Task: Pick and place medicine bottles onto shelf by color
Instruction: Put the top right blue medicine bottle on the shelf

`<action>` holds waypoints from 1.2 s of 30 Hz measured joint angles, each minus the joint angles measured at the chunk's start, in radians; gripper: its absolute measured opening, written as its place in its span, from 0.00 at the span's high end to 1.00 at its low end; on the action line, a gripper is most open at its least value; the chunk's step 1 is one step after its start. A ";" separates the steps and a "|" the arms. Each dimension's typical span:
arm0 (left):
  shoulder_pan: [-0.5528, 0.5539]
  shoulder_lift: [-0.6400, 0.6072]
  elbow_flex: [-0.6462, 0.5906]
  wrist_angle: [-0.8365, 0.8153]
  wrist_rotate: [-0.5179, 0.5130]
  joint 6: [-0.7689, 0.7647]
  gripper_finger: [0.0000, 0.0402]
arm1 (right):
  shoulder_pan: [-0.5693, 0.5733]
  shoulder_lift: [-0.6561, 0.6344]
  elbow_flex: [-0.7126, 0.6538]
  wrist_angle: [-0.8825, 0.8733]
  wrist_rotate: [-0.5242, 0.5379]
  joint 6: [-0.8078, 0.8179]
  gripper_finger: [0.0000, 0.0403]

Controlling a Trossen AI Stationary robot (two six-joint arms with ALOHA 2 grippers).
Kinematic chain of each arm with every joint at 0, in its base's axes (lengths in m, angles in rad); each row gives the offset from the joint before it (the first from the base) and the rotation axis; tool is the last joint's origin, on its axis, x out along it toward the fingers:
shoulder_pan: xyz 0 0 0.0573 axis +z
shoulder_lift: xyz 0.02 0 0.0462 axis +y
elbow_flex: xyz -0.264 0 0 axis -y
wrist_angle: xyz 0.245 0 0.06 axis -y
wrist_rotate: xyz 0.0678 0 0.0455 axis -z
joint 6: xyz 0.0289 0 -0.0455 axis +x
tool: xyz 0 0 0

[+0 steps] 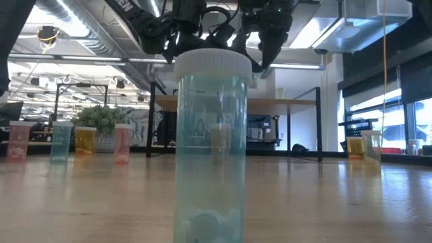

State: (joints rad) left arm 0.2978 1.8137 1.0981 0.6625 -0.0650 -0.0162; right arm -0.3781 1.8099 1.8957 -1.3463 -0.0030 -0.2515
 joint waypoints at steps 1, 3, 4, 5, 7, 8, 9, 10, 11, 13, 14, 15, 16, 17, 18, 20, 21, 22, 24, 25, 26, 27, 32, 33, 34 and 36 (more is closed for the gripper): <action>0.001 0.000 0.000 -0.003 0.000 0.000 0.44 | 0.002 0.000 0.000 0.004 0.000 -0.007 0.67; 0.001 0.000 0.000 -0.020 -0.005 0.000 0.45 | 0.006 0.000 0.000 0.005 0.000 -0.018 0.67; 0.001 0.000 0.000 -0.032 -0.015 0.000 0.45 | 0.008 0.000 0.000 0.005 0.000 -0.019 0.67; 0.001 0.000 0.000 -0.041 -0.024 0.000 0.45 | 0.009 0.000 0.000 0.006 -0.001 -0.019 0.67; 0.001 0.000 0.000 -0.047 -0.026 -0.001 0.46 | 0.011 0.000 0.000 0.005 -0.001 -0.019 0.67; 0.001 0.000 0.000 -0.047 -0.026 -0.005 0.46 | 0.011 0.000 0.000 0.005 -0.001 -0.019 0.67; 0.001 0.000 0.000 -0.047 -0.027 -0.006 0.46 | 0.011 0.000 0.000 0.005 -0.002 -0.019 0.67; 0.001 0.000 0.000 -0.047 -0.027 -0.007 0.47 | 0.011 0.000 0.000 0.005 -0.002 -0.020 0.67; 0.001 0.000 0.000 -0.046 -0.027 -0.007 0.47 | 0.011 0.000 0.000 0.005 -0.001 -0.019 0.67; 0.001 0.000 0.000 -0.045 -0.027 -0.007 0.48 | 0.011 0.000 0.000 0.005 -0.001 -0.020 0.67; 0.001 0.000 0.000 -0.045 -0.027 -0.007 0.49 | 0.011 0.000 0.000 0.005 -0.001 -0.019 0.67; 0.001 0.000 0.000 -0.045 -0.027 -0.007 0.50 | 0.011 0.000 0.000 0.005 -0.001 -0.019 0.67; 0.001 0.000 0.000 -0.045 -0.027 -0.007 0.51 | 0.011 0.000 0.000 0.005 -0.001 -0.019 0.67; 0.001 0.000 0.000 -0.045 -0.027 -0.007 0.52 | 0.011 0.000 0.000 0.005 -0.001 -0.019 0.67; 0.001 0.000 0.000 -0.045 -0.027 -0.007 0.53 | 0.011 0.000 0.000 0.005 -0.001 -0.019 0.67; 0.001 0.000 0.000 -0.045 -0.026 -0.008 0.56 | 0.011 0.000 0.000 0.005 -0.001 -0.019 0.67; 0.000 0.000 0.000 -0.045 -0.026 -0.007 0.57 | 0.011 0.000 0.000 0.005 -0.001 -0.020 0.67; 0.000 0.000 0.000 -0.045 -0.026 -0.007 0.58 | 0.011 0.000 0.000 0.005 -0.001 -0.019 0.67; 0.000 0.000 0.000 -0.045 -0.026 -0.008 0.60 | 0.011 0.000 0.000 0.005 -0.001 -0.020 0.67; 0.001 0.000 0.000 -0.045 -0.026 -0.007 0.61 | 0.010 0.000 0.000 0.005 0.000 -0.019 0.67; 0.000 0.000 0.000 -0.044 -0.026 -0.007 0.62 | 0.010 0.000 0.000 0.005 0.000 -0.019 0.67; 0.000 0.000 0.000 -0.044 -0.026 -0.007 0.63 | 0.010 0.000 0.000 0.005 0.000 -0.019 0.67; 0.000 0.000 0.000 -0.045 -0.023 -0.007 0.67 | 0.010 0.000 0.000 0.005 0.001 -0.020 0.67; 0.000 0.000 0.000 -0.045 -0.022 -0.007 0.67 | 0.010 0.000 0.000 0.005 0.001 -0.020 0.67; 0.000 0.000 0.000 -0.045 -0.022 -0.007 0.67 | 0.010 0.000 0.000 0.005 0.001 -0.020 0.67; 0.000 0.000 0.000 -0.045 -0.022 -0.007 0.67 | 0.010 0.000 0.000 0.005 0.001 -0.020 0.67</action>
State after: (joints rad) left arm 0.2981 1.8137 1.0981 0.6174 -0.0872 -0.0231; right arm -0.3683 1.8099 1.8957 -1.3411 -0.0017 -0.2714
